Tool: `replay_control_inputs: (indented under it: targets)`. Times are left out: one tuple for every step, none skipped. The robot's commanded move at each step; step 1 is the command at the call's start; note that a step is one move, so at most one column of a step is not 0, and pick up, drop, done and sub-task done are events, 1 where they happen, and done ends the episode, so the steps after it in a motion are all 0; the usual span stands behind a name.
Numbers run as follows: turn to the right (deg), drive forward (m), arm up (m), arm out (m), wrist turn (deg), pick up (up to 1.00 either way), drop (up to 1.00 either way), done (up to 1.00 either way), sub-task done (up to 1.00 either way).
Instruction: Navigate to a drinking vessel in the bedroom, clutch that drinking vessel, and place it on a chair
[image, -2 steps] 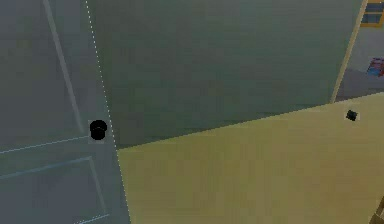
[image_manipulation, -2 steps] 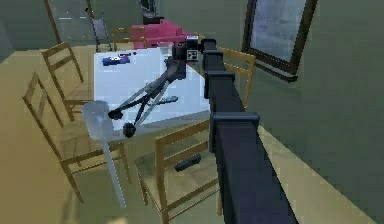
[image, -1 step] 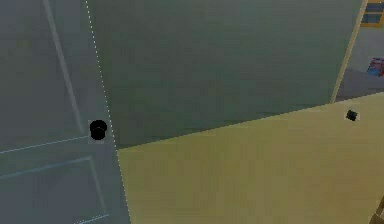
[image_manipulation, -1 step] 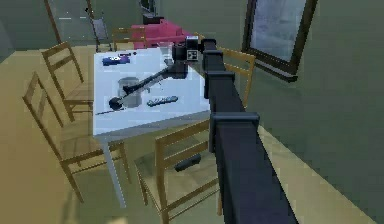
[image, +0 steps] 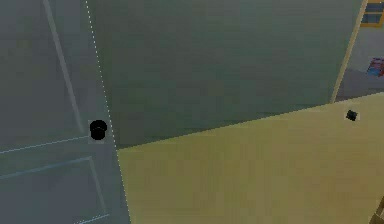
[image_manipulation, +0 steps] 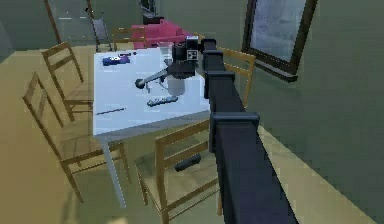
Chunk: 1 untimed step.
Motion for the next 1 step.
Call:
replay_control_inputs:
  targets:
    - [0.0, 0.00, 0.00, 0.00, 39.0, 0.00, 0.00, 0.00, 0.00]
